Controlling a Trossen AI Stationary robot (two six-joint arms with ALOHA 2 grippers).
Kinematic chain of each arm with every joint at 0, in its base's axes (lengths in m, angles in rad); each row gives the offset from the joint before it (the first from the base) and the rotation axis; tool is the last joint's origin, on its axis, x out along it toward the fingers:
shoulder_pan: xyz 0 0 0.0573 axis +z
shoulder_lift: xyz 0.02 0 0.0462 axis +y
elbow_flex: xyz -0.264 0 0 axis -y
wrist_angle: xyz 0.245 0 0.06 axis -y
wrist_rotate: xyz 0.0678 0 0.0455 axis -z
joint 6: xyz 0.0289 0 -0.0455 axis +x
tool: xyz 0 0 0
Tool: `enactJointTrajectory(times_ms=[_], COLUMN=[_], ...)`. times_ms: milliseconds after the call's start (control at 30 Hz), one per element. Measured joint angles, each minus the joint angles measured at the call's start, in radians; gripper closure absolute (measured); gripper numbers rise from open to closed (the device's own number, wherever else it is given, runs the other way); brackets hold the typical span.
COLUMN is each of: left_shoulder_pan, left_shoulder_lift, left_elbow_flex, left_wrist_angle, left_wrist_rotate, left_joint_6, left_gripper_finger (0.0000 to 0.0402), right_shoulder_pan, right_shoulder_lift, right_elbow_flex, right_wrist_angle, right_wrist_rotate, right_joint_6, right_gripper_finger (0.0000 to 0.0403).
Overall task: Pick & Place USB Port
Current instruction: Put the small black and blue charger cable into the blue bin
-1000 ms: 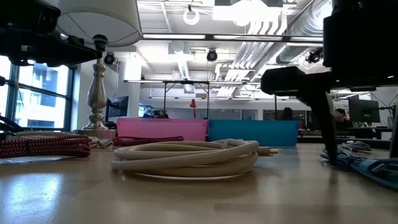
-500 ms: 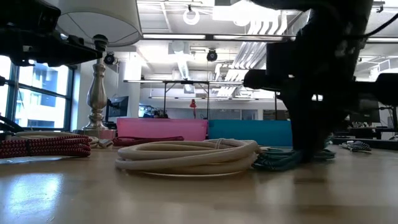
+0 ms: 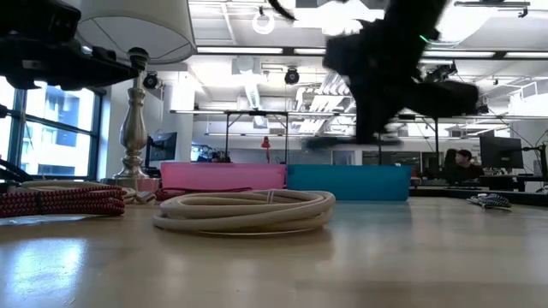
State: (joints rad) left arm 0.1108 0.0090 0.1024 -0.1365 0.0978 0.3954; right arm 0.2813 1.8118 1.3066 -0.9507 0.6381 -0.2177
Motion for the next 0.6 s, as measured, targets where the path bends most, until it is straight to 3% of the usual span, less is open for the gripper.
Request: enactJointTrajectory(times_ms=[167, 333, 600], left_shoulder_pan=[0.000, 0.000, 0.000], left_shoulder_lift=[0.000, 0.000, 0.000], left_elbow_flex=[0.000, 0.000, 0.000], left_wrist_angle=[0.005, 0.015, 0.015], left_wrist_rotate=[0.000, 0.000, 0.000], left_joint_6=[-0.005, -0.007, -0.008], left_gripper_finger=[0.0286, 0.0286, 0.0286], right_shoulder_pan=[-0.132, -0.327, -0.595], right_shoulder_lift=[-0.092, -0.179, -0.232], right_elbow_flex=[0.063, 0.087, 0.087], right_wrist_angle=[-0.003, 0.035, 0.108], right_wrist_rotate=[0.088, 0.089, -0.150], right_joint_6=[-0.050, -0.073, -0.066], right_gripper_finger=[0.0395, 0.0395, 0.0394])
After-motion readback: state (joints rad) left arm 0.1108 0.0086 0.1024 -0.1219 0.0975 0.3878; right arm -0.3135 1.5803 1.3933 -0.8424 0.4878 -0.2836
